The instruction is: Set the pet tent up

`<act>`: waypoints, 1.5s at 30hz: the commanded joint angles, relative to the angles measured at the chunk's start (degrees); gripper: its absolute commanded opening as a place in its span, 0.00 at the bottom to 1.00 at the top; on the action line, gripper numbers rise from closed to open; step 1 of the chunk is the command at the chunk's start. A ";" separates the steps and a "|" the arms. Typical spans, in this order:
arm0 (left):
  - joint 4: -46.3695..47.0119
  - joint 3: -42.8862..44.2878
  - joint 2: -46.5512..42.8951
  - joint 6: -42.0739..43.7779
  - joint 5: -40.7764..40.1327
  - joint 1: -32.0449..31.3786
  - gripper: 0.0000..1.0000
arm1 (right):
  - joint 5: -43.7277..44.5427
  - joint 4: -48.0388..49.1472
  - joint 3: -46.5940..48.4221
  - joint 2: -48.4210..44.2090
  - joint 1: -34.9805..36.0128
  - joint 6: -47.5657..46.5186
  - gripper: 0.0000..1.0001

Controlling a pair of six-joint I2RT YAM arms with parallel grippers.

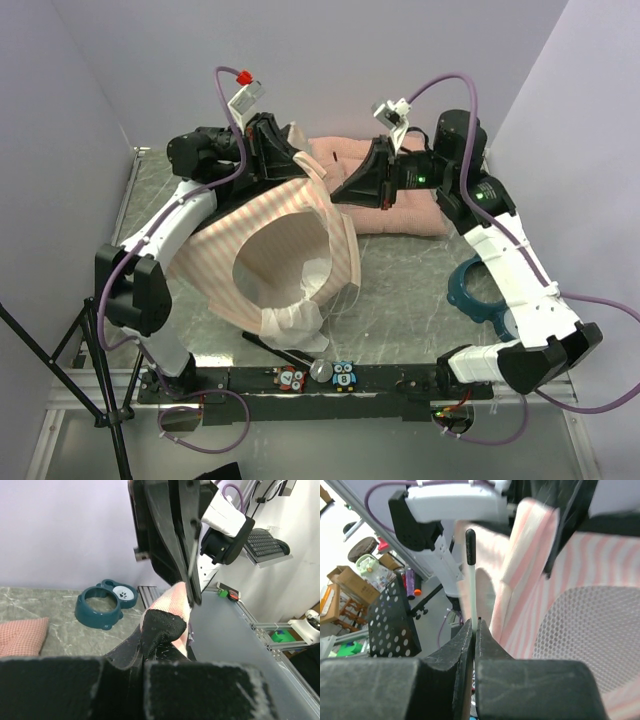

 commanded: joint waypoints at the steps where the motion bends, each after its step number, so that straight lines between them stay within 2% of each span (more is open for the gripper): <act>1: 5.20 -1.72 -4.76 0.08 -6.26 0.57 0.01 | -1.27 -3.28 6.73 1.65 -0.37 3.55 0.05; 3: 4.94 -1.99 -4.94 0.70 -5.55 0.22 0.01 | -1.18 -3.11 9.55 2.80 -0.54 4.52 0.12; 9: 4.23 -1.99 -4.85 2.19 -4.15 -0.40 0.01 | -0.92 0.14 13.42 4.21 -2.30 8.47 0.19; 15: 3.97 -1.90 -4.68 2.72 -2.57 -0.40 0.01 | -0.21 3.74 17.82 6.14 -4.41 12.25 0.33; 21: 3.97 -1.20 -4.15 2.46 -2.04 -0.49 0.01 | 0.49 6.47 19.93 6.84 -4.94 13.84 0.37; 23: 4.23 -1.11 -3.89 2.11 -1.86 -0.40 0.01 | 0.49 6.56 21.07 7.11 -4.94 13.40 0.31; 26: 4.76 -0.49 -3.54 1.32 -1.86 -0.49 0.01 | -0.38 4.81 22.65 8.16 -4.94 12.35 0.29; 28: 5.02 0.12 -3.01 0.62 -2.03 -0.49 0.01 | -0.39 4.11 22.74 8.51 -4.94 11.82 0.24; 31: 6.86 1.35 -2.04 -1.49 -2.47 -0.49 0.01 | -0.56 1.74 22.92 8.95 -4.94 10.24 0.00; 35: 9.32 5.29 -0.03 -6.31 -5.98 0.56 0.01 | -1.00 -5.37 22.13 9.83 -4.94 7.87 0.00; 37: 6.88 9.33 0.94 -5.81 -7.39 1.26 0.01 | -2.67 -9.42 20.30 10.36 -4.94 8.03 0.00; 42: 0.72 16.28 4.10 -5.54 -12.84 3.72 0.01 | -6.27 -4.96 5.55 5.54 -4.76 13.48 0.00; 45: 0.80 18.23 5.16 -5.89 -13.63 3.82 0.01 | -7.07 -5.66 1.40 4.82 -4.59 13.57 0.00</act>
